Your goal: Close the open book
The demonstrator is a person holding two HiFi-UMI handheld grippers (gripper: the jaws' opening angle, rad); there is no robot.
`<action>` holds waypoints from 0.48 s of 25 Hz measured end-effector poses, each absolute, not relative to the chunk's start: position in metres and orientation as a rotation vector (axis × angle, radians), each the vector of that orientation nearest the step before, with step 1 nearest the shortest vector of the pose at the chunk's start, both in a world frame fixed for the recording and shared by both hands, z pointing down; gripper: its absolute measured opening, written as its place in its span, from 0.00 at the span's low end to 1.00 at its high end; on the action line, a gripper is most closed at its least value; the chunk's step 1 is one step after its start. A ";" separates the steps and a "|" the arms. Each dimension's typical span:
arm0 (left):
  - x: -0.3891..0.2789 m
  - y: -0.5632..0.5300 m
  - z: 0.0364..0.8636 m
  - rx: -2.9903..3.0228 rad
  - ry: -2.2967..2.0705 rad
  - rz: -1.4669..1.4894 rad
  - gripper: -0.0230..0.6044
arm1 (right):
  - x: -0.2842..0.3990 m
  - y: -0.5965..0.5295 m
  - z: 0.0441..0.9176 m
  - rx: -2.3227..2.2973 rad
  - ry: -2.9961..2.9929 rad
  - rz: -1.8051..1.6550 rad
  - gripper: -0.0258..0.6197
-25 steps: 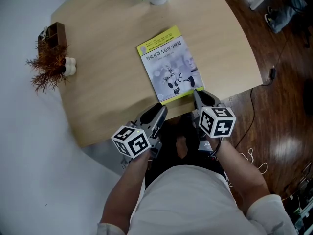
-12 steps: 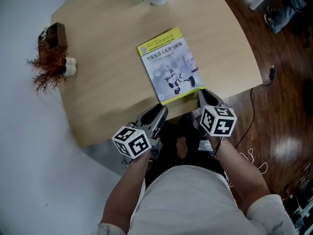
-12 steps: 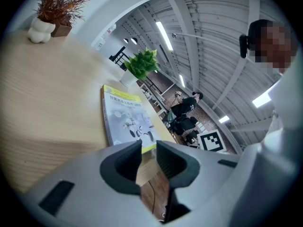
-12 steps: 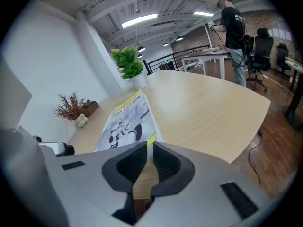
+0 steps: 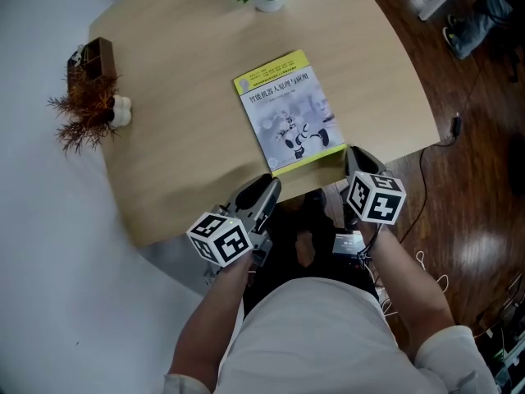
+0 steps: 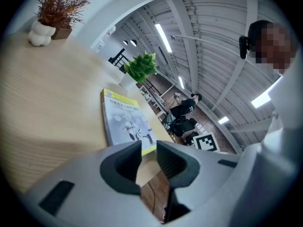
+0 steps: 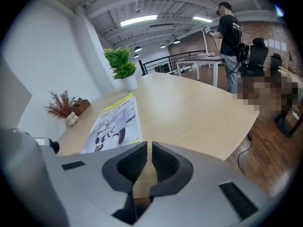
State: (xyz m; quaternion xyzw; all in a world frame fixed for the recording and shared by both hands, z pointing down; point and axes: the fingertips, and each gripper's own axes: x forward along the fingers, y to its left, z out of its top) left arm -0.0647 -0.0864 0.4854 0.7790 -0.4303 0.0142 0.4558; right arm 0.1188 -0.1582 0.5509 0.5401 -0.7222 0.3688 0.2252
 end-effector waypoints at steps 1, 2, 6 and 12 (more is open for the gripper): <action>-0.066 -0.087 0.484 1.923 -1.064 0.032 0.15 | 0.119 -0.159 0.549 1.487 -1.999 1.001 0.08; -0.067 -0.087 0.483 1.925 -1.067 0.029 0.15 | 0.119 -0.160 0.547 1.483 -2.006 0.987 0.08; -0.071 -0.088 0.480 1.935 -1.078 0.017 0.15 | 0.119 -0.160 0.540 1.475 -2.026 0.941 0.08; -0.076 -0.087 0.473 1.952 -1.089 0.008 0.15 | 0.117 -0.160 0.526 1.465 -2.044 0.865 0.08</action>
